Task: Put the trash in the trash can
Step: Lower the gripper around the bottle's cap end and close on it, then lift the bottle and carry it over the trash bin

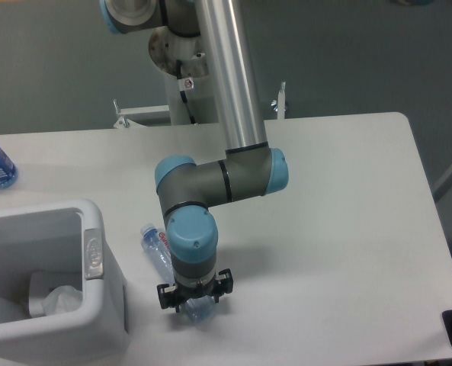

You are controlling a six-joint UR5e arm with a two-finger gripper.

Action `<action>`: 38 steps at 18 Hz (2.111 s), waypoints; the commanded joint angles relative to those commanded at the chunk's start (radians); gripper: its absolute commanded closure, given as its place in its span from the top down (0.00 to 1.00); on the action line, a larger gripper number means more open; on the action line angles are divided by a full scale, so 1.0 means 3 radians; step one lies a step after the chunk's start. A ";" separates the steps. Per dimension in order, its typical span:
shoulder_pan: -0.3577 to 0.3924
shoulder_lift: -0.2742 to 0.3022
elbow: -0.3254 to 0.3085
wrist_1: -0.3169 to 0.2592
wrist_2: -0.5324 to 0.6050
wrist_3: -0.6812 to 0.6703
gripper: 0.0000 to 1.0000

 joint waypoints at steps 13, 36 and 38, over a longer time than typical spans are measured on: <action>0.0036 0.0158 0.0122 -0.0010 -0.0005 -0.0005 0.59; 0.0026 0.0982 0.1253 0.0808 -0.0987 -0.0220 0.60; -0.0101 0.1002 0.1283 0.0849 -0.0987 -0.0199 0.60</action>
